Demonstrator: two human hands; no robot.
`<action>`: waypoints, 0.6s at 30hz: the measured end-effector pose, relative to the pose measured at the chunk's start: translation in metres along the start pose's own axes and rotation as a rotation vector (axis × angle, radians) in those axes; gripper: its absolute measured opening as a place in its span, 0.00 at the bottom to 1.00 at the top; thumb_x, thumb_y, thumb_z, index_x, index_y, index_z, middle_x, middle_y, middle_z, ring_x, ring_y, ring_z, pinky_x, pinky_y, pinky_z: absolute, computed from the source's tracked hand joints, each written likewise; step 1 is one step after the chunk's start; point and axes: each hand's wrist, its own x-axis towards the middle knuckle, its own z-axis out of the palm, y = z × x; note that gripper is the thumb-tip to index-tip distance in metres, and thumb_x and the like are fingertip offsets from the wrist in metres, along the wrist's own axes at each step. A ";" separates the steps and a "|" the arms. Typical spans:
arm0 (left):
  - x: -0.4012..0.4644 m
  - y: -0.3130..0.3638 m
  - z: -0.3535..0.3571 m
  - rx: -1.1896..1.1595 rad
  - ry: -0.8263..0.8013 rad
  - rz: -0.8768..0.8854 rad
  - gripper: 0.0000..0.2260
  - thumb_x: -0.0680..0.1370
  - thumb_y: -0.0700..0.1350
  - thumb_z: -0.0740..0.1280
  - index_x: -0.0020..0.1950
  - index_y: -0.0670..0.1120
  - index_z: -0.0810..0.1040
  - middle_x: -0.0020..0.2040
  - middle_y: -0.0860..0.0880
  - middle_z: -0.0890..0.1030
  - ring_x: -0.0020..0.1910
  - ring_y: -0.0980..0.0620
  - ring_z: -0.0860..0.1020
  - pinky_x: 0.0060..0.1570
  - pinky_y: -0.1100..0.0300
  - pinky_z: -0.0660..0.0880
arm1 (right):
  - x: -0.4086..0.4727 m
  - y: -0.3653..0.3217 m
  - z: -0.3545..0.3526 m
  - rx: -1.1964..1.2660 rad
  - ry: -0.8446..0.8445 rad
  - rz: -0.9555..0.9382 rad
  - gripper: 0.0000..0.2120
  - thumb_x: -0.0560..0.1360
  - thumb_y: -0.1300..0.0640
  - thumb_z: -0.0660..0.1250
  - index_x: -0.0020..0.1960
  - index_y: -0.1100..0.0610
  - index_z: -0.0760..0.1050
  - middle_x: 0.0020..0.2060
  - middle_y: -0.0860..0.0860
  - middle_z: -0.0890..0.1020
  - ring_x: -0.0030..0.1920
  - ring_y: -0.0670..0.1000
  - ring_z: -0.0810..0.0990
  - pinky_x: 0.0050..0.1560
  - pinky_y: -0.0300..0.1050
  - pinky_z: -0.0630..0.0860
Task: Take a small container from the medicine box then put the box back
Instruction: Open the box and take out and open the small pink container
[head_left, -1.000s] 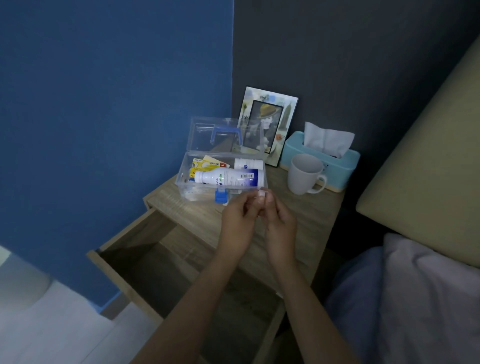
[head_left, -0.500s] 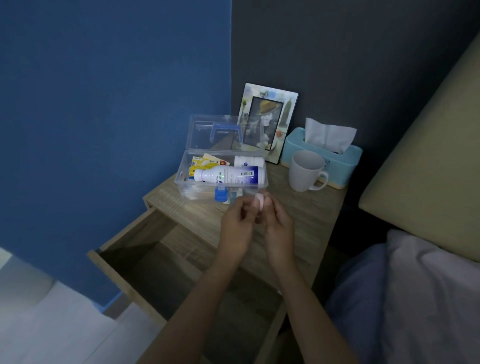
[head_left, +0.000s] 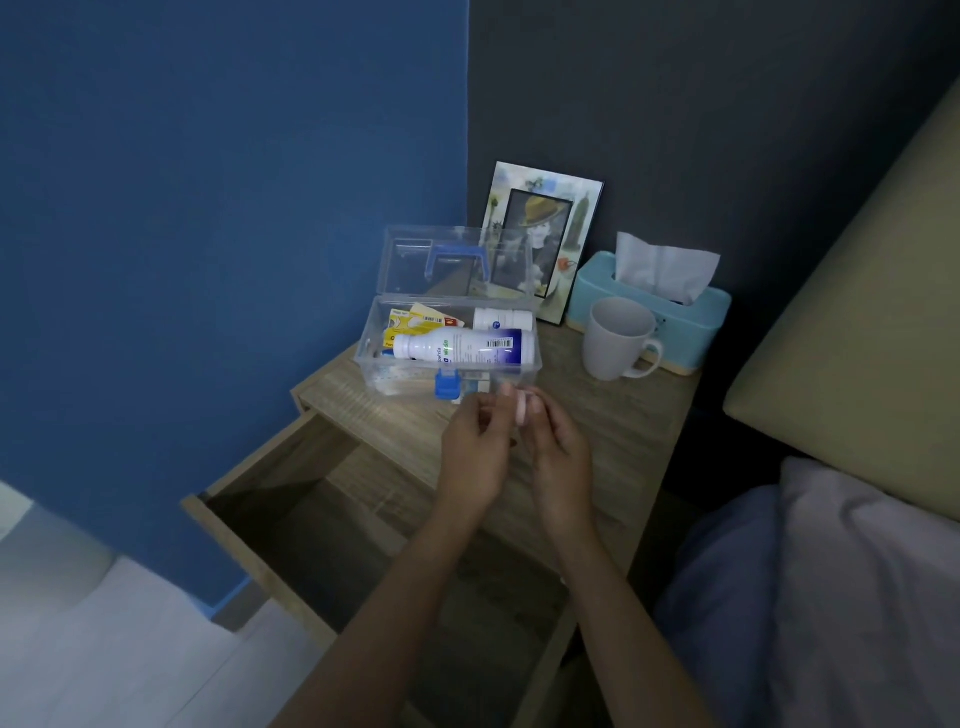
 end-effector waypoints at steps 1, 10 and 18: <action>-0.002 0.000 0.000 -0.047 -0.018 0.007 0.12 0.80 0.51 0.60 0.51 0.46 0.79 0.47 0.47 0.83 0.48 0.50 0.81 0.45 0.62 0.75 | 0.000 0.000 -0.001 -0.003 0.003 0.000 0.15 0.82 0.61 0.58 0.64 0.66 0.76 0.58 0.60 0.82 0.60 0.58 0.80 0.65 0.58 0.74; 0.000 -0.003 -0.005 -0.075 -0.063 -0.044 0.16 0.79 0.53 0.60 0.53 0.43 0.81 0.45 0.48 0.83 0.44 0.53 0.81 0.34 0.73 0.73 | 0.000 0.000 -0.002 -0.014 -0.004 0.004 0.14 0.82 0.60 0.58 0.62 0.64 0.77 0.55 0.59 0.83 0.57 0.56 0.82 0.61 0.55 0.76; 0.001 -0.004 -0.012 -0.119 -0.154 0.093 0.13 0.77 0.38 0.65 0.58 0.52 0.78 0.50 0.57 0.81 0.51 0.58 0.80 0.52 0.66 0.77 | 0.002 0.005 -0.004 0.014 -0.013 0.022 0.14 0.81 0.62 0.58 0.62 0.66 0.76 0.57 0.61 0.82 0.60 0.60 0.80 0.65 0.62 0.73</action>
